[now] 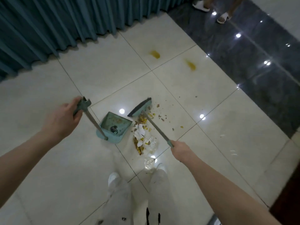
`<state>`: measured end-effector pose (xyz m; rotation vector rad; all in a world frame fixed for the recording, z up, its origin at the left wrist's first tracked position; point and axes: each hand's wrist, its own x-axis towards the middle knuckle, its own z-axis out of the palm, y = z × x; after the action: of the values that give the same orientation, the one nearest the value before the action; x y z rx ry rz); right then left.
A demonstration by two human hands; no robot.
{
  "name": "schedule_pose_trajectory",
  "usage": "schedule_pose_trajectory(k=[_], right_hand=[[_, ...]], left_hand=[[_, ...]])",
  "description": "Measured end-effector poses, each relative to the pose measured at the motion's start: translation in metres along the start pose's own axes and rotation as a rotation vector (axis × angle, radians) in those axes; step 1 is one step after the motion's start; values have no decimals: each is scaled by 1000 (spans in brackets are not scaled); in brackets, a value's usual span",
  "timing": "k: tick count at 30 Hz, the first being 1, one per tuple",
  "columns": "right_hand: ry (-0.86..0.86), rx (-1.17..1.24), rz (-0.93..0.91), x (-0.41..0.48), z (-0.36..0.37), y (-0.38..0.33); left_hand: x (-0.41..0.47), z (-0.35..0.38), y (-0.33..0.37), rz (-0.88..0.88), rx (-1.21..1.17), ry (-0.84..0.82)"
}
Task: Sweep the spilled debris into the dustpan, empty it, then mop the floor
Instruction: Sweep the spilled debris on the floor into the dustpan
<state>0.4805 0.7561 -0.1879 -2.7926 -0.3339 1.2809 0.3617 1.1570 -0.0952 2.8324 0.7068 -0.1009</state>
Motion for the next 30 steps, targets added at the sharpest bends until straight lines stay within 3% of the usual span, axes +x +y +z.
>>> schedule_pose_trajectory(k=[8, 14, 19, 25, 30], right_hand=[[-26, 58, 202, -116, 88, 25], [101, 194, 214, -135, 73, 16], [182, 265, 205, -97, 24, 5], [244, 269, 145, 11, -65, -6], [217, 235, 116, 84, -116, 1]], left_hand=[[20, -22, -31, 136, -21, -33], [35, -21, -19, 198, -17, -53], [59, -19, 5, 256, -5, -21], [79, -15, 41, 243, -23, -20], [99, -8, 66, 207, 82, -22]])
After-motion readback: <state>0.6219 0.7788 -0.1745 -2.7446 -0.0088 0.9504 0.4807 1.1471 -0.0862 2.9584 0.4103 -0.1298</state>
